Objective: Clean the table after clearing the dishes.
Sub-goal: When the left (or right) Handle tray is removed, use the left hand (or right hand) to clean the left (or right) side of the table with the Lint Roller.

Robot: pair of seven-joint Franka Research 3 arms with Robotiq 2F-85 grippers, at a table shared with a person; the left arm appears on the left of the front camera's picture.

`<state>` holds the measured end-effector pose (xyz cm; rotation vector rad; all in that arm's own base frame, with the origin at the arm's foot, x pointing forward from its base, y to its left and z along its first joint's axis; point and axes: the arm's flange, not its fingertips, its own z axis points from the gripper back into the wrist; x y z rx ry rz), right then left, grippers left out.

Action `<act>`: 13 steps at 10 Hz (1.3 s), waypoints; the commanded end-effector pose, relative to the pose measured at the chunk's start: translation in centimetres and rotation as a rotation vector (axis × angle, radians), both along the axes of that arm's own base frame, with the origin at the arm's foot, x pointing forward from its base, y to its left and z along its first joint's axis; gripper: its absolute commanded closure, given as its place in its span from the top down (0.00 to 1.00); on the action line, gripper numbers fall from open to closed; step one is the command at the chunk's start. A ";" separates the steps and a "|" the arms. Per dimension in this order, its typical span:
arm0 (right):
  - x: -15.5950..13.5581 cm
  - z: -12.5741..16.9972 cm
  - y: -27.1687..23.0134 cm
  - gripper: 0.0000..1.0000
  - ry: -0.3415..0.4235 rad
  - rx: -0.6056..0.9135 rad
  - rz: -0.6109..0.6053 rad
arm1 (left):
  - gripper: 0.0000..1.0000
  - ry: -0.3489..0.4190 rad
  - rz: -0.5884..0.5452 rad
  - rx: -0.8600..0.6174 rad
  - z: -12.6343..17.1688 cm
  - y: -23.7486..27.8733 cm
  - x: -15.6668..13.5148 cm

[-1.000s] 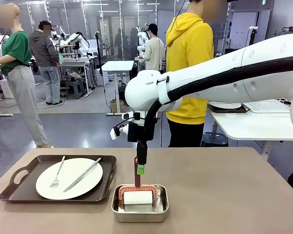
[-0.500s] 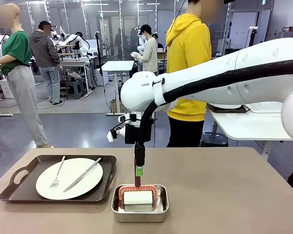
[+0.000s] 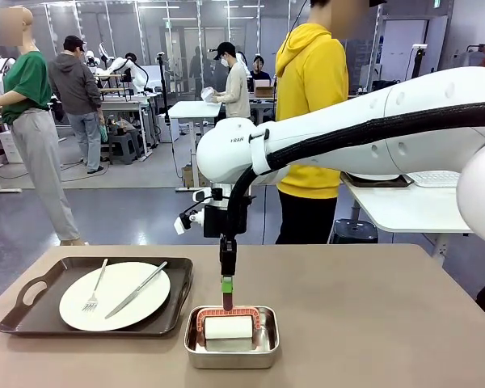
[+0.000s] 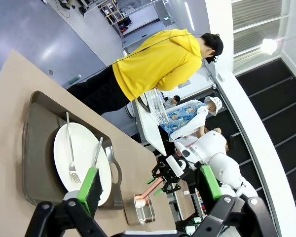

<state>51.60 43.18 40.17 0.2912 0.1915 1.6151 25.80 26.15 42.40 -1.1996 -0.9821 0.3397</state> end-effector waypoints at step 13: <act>-4.3 12.1 -15.2 0.11 -0.199 -0.051 -1.046 | 1.00 -0.020 0.001 -0.006 0.3 0.1 -0.2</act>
